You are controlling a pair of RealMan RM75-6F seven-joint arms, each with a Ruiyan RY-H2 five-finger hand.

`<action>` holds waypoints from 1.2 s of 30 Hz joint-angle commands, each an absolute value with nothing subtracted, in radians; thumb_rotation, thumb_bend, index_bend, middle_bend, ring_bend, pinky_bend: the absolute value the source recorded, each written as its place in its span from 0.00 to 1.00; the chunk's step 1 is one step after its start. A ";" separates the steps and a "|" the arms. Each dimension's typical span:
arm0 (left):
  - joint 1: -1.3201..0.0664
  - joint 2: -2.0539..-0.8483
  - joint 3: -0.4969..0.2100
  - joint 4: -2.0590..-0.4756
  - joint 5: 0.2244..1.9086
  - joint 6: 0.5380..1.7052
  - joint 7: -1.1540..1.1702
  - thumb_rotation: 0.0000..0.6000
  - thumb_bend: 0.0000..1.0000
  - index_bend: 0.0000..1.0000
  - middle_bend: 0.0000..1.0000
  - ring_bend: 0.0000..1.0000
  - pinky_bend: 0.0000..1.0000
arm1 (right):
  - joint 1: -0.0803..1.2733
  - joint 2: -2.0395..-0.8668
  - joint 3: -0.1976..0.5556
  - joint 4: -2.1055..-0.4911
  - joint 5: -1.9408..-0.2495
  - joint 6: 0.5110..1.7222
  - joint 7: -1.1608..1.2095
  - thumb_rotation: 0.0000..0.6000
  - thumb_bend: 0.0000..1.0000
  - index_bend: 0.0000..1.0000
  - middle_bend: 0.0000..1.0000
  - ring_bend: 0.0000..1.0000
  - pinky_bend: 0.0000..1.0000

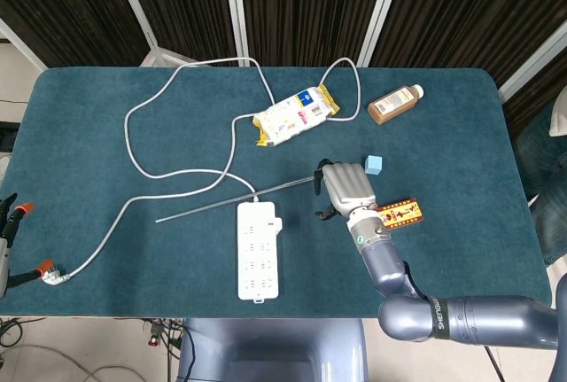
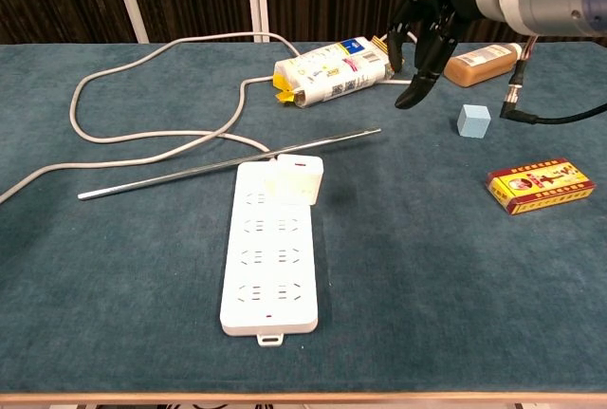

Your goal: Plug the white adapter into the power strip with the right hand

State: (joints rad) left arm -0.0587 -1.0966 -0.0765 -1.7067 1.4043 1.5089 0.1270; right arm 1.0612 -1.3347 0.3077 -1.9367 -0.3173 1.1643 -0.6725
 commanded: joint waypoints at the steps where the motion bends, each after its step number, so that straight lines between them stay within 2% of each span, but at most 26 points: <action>1: -0.059 -1.096 -0.077 -1.707 1.404 1.509 0.127 1.00 0.09 0.18 0.00 0.00 0.00 | 1.064 -1.341 0.303 -1.926 -0.312 1.163 -0.674 1.00 0.13 0.68 0.34 0.40 0.37; 2: -0.059 -1.096 -0.077 -1.707 1.403 1.509 0.126 1.00 0.09 0.18 0.00 0.00 0.00 | 1.065 -1.343 0.302 -1.922 -0.310 1.163 -0.674 1.00 0.13 0.69 0.37 0.42 0.39; 4: -0.059 -1.096 -0.077 -1.707 1.403 1.509 0.127 1.00 0.09 0.18 0.00 0.00 0.00 | 1.066 -1.346 0.300 -1.916 -0.309 1.165 -0.676 1.00 0.13 0.73 0.42 0.47 0.49; 6: -0.059 -1.096 -0.077 -1.707 1.403 1.508 0.126 1.00 0.09 0.18 0.00 0.00 0.00 | 1.068 -1.352 0.301 -1.910 -0.314 1.170 -0.672 1.00 0.13 0.77 0.51 0.56 0.72; 8: -0.059 -1.095 -0.077 -1.707 1.403 1.508 0.125 1.00 0.09 0.18 0.00 0.00 0.00 | 1.067 -1.359 0.303 -1.905 -0.325 1.173 -0.664 1.00 0.13 0.81 0.57 0.63 0.85; 10: -0.058 -1.095 -0.078 -1.707 1.403 1.509 0.124 1.00 0.09 0.18 0.00 0.00 0.00 | 1.066 -1.361 0.304 -1.903 -0.330 1.172 -0.660 1.00 0.14 0.85 0.62 0.69 0.92; 12: -0.058 -1.095 -0.078 -1.707 1.401 1.508 0.124 1.00 0.09 0.18 0.00 0.00 0.00 | 1.068 -1.362 0.305 -1.902 -0.332 1.174 -0.660 1.00 0.19 0.92 0.67 0.75 0.98; 15: -0.059 -1.095 -0.077 -1.707 1.401 1.506 0.125 1.00 0.09 0.19 0.00 0.00 0.00 | 1.067 -1.371 0.311 -1.903 -0.334 1.197 -0.656 1.00 0.32 0.99 0.74 0.82 1.00; 21: -0.061 -1.097 -0.077 -1.706 1.401 1.504 0.131 1.00 0.09 0.19 0.00 0.00 0.00 | 1.054 -1.397 0.332 -1.950 -0.329 1.253 -0.626 1.00 0.58 1.00 0.79 0.87 1.00; 30: -0.061 -1.098 -0.078 -1.707 1.398 1.504 0.132 1.00 0.09 0.19 0.00 0.00 0.00 | 1.062 -1.446 0.348 -2.002 -0.323 1.286 -0.624 1.00 0.81 1.00 0.82 0.89 1.00; 36: -0.062 -1.096 -0.077 -1.707 1.399 1.499 0.126 1.00 0.09 0.20 0.00 0.00 0.00 | 1.116 -1.460 0.331 -2.011 -0.250 1.246 -0.724 1.00 0.84 1.00 0.82 0.89 1.00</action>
